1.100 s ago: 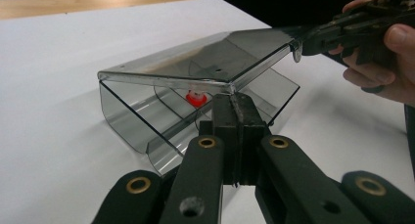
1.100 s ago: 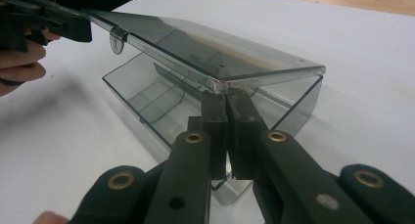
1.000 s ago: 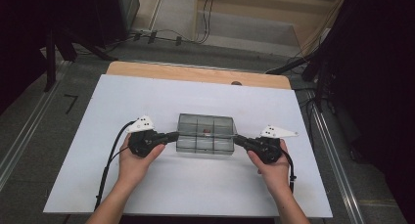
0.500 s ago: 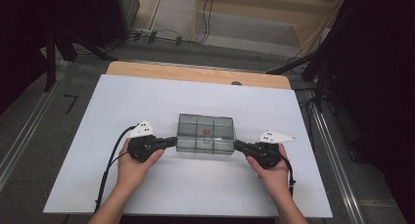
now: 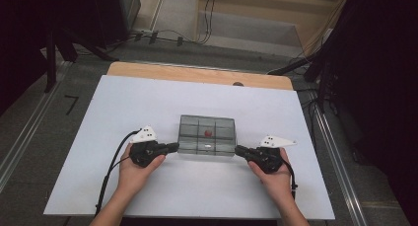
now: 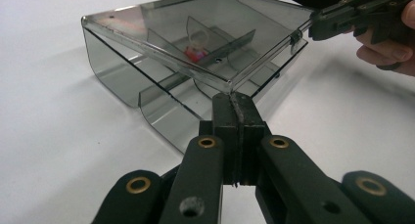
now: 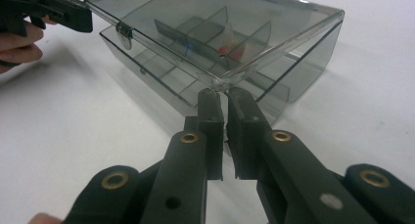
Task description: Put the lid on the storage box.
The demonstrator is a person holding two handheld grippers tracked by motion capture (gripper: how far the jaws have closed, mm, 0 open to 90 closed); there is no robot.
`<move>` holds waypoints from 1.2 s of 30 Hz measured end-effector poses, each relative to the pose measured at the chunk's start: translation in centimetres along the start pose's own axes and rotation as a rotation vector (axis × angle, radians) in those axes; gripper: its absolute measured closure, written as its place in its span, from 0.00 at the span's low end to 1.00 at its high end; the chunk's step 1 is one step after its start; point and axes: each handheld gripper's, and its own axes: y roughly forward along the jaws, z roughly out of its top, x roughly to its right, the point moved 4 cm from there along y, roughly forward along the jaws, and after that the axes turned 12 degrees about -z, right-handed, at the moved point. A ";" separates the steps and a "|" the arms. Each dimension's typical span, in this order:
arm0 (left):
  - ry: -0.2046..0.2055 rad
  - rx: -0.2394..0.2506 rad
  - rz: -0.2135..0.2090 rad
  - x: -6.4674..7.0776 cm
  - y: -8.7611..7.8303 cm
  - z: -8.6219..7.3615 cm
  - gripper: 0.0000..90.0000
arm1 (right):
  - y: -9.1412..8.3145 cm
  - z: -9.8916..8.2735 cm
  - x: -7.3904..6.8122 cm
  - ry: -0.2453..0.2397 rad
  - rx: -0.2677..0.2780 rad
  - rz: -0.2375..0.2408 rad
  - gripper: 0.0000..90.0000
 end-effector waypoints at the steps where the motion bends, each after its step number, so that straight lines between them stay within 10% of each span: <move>1: -0.002 -0.003 0.002 0.0 0.0 -0.1 0.99 | 0.0 -0.1 0.0 -0.001 -0.004 0.000 0.92; 36: -0.029 -0.044 0.012 -0.5 -0.1 -1.4 0.98 | 0.0 -1.3 0.5 0.001 -0.065 -0.002 0.91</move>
